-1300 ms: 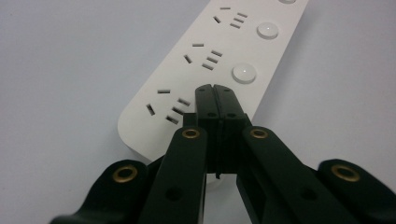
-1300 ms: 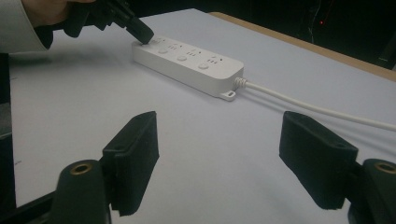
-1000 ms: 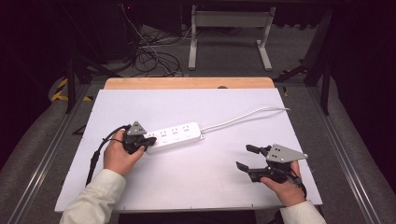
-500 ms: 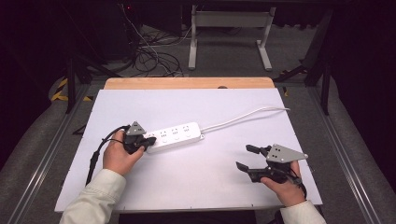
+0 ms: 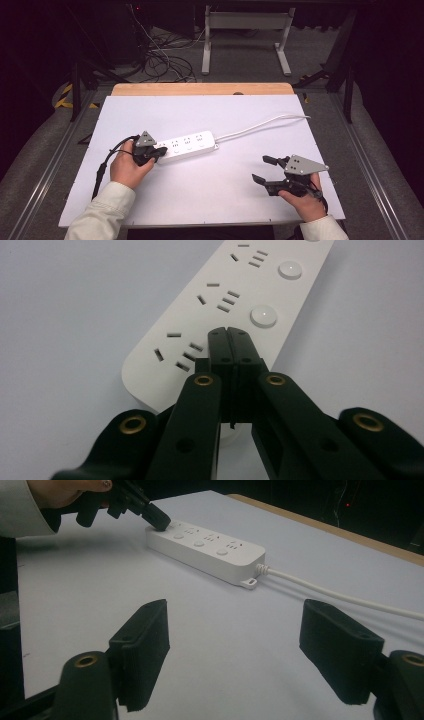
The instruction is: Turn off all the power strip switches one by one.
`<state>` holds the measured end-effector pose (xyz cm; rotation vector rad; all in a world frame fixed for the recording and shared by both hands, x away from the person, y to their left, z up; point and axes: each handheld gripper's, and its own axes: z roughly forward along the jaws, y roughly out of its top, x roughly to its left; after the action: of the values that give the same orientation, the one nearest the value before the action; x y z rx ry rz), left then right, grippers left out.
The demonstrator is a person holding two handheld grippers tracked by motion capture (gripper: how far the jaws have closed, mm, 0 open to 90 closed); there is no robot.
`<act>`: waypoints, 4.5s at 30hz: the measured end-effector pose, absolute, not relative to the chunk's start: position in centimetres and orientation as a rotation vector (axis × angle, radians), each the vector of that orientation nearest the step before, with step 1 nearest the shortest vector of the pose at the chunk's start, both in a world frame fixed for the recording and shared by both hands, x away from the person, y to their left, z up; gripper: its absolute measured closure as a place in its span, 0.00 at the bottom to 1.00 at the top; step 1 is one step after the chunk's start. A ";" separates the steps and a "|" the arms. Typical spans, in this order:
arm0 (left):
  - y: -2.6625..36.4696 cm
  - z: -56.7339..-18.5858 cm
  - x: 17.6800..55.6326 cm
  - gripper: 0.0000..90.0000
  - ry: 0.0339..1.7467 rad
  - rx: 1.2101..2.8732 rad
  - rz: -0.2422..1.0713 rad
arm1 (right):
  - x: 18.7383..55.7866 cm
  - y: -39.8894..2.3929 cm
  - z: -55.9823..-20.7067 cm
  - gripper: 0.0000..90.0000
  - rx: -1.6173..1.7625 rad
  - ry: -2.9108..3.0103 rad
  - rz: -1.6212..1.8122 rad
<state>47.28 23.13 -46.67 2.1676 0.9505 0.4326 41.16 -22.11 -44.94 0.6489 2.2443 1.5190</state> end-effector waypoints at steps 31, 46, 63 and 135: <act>20.9 -45.4 48.2 1.00 0.893 2.055 0.431 | 41.4 -22.2 -45.2 0.31 0.651 2.254 1.520; 19.8 -46.6 48.6 1.00 0.908 2.120 0.415 | 41.4 -22.2 -45.2 0.31 0.652 2.254 1.516; 19.6 -46.7 48.7 1.00 0.921 2.138 0.405 | 41.3 -22.2 -45.1 0.31 0.649 2.250 1.523; 16.3 -46.8 49.4 1.00 0.874 2.079 0.463 | 41.2 -22.1 -45.3 0.31 0.647 2.262 1.525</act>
<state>49.38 16.25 -46.79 2.0792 0.8740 0.4631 41.25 -22.06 -45.26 0.6471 2.2625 1.5246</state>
